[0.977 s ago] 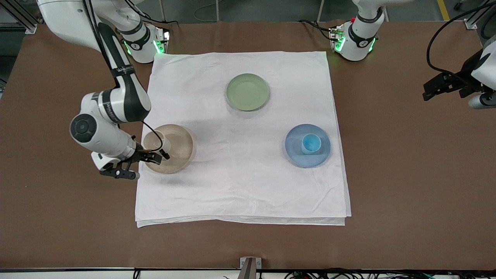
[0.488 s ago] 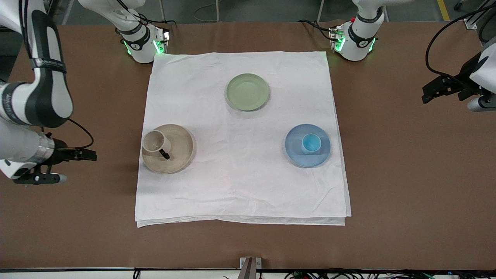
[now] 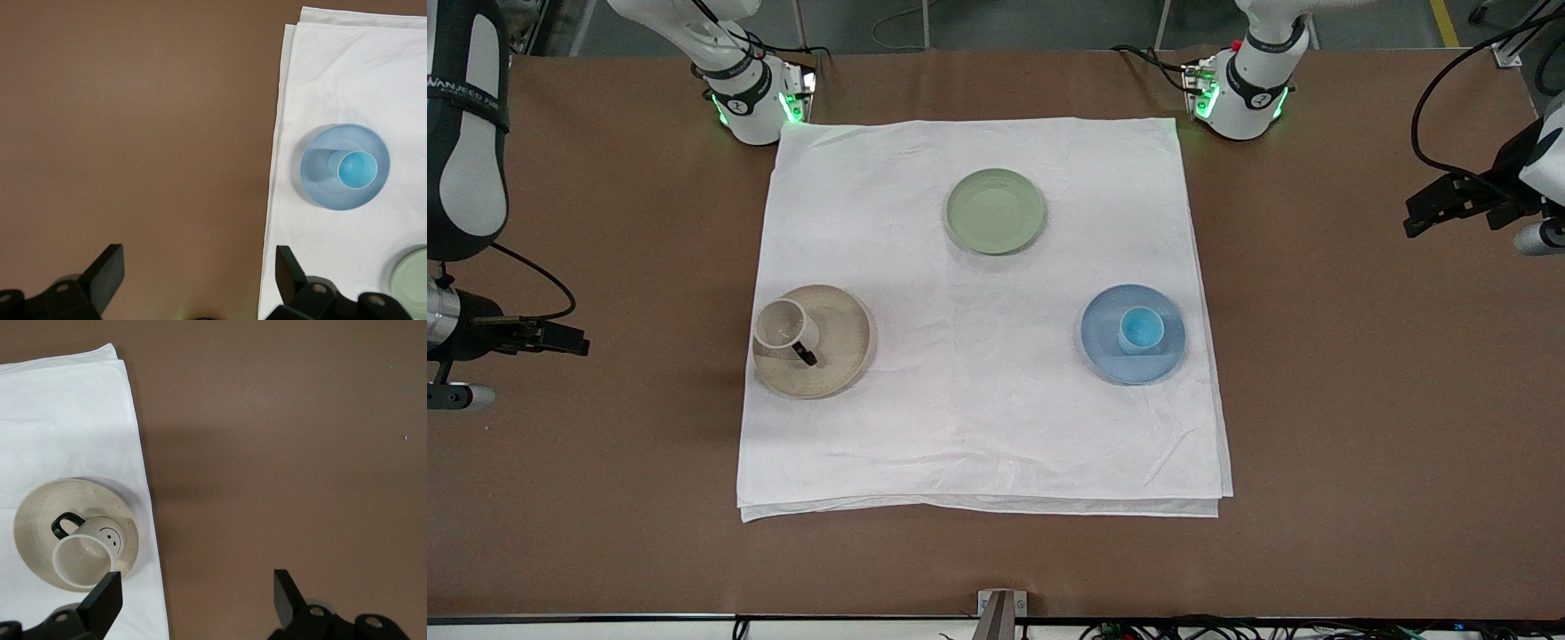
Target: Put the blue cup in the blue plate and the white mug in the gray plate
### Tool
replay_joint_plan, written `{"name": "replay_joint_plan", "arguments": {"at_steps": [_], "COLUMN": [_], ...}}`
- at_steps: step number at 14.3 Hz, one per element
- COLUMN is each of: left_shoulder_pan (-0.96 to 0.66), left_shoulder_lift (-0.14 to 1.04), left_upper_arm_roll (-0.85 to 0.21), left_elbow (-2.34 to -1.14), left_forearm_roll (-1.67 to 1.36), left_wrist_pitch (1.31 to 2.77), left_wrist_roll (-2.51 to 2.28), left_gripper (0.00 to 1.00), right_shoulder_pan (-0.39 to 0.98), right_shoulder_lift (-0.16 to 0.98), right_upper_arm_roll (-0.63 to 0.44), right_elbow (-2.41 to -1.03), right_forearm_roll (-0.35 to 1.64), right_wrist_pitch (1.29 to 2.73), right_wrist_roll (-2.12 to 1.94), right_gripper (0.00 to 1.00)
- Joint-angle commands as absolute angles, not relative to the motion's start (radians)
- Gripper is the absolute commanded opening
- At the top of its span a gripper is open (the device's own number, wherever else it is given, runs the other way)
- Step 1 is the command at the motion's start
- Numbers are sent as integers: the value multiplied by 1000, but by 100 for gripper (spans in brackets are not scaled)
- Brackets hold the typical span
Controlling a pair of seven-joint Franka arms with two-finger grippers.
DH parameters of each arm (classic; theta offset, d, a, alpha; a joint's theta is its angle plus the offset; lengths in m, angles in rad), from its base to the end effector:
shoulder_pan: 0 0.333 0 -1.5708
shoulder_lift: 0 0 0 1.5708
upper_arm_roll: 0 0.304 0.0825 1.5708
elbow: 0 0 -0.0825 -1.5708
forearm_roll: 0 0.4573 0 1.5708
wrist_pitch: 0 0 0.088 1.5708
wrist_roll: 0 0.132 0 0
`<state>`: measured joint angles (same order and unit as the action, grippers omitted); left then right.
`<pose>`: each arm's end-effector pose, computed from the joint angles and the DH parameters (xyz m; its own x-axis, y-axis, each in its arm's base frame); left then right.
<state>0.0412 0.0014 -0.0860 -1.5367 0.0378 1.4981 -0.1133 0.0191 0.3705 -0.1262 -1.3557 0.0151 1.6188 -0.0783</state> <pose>0.6195 -0.0225 0.5990 0.9968 0.0711 -0.0354 0.0696 -0.9967 -0.0419 0.7218 -0.0637 0.4583 0.9940 -0.0253 -0.1065 -0.0230 -0.9995 0.0224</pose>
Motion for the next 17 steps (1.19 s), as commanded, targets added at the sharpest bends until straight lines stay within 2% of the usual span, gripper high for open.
{"name": "replay_joint_plan", "arguments": {"at_steps": [1,2,5,9,12,17], "left_shoulder_pan": [44,44,46,48,41,45], "left_shoulder_lift": [-31,-31,-31,-29,-18,-26], "left_upper_arm_roll": [-90,-92,-91,-91,-91,-87], "left_elbow": [-1548,-1551,-1554,-1552,-1549,-1551], "left_forearm_roll": [15,15,6,6,-8,-18], "left_wrist_pitch": [1496,1497,1500,1505,1543,1519], "left_wrist_roll": [-115,-115,-115,-114,-115,-115], "left_gripper": [100,100,100,100,100,100], "right_shoulder_pan": [18,11,14,5,-11,-12], "right_shoulder_lift": [345,331,269,74,-17,-103], "right_upper_arm_roll": [-104,-104,-106,-107,-107,-103], "right_elbow": [-1348,-1359,-1390,-1596,-1676,-1717], "right_forearm_roll": [0,12,12,12,9,-2], "right_wrist_pitch": [1563,1515,1502,1548,1554,1540], "right_wrist_roll": [-74,-75,-77,-77,-80,-81], "right_gripper": [100,100,100,100,100,100]}}
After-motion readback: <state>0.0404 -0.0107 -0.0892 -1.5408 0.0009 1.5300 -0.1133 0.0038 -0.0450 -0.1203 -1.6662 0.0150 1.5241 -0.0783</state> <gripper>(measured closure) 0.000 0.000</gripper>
